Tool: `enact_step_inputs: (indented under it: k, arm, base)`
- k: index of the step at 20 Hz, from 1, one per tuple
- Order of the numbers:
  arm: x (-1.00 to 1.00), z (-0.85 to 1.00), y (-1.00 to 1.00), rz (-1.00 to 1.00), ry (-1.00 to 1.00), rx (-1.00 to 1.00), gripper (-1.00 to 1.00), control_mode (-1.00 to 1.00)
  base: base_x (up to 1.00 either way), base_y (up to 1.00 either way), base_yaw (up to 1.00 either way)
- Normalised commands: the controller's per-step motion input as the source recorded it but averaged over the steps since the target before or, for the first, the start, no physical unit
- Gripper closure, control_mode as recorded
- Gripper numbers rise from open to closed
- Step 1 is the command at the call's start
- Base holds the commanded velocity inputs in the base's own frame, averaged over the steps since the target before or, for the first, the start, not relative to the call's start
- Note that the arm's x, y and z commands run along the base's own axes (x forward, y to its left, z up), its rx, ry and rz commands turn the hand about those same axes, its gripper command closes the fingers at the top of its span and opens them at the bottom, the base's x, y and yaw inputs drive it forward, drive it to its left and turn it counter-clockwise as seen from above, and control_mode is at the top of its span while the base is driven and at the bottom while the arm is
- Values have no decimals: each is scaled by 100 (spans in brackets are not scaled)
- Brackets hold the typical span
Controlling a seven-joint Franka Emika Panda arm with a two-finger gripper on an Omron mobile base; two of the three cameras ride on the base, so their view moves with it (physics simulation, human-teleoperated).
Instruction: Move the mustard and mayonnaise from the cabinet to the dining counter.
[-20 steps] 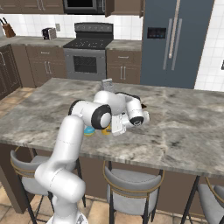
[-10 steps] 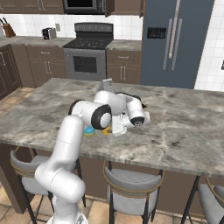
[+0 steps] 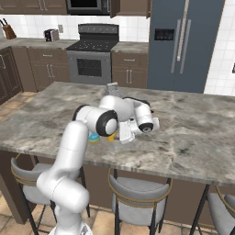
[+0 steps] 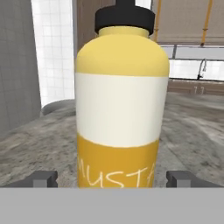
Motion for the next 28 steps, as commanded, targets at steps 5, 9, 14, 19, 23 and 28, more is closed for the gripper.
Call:
enact_step_inputs:
  k: [5, 9, 14, 19, 23, 28]
  arm:
    - [0, 0, -15, 0, 0, 0, -100, -100]
    - [-3, 6, -13, 0, 0, 0, -100, -100]
    - [-13, 13, -12, -4, 0, 0, -100, -100]
    - [-24, 15, -4, -7, 0, -6, -100, -100]
    - [-30, 23, 1, -25, -3, -14, -100, -100]
    - [-30, 31, 6, -20, -2, -20, -100, -100]
  base:
    - [0, 0, 0]
    - [0, 0, 0]
    - [0, 0, 0]
    - [0, 0, 0]
    - [0, 0, 0]
    - [0, 0, 0]
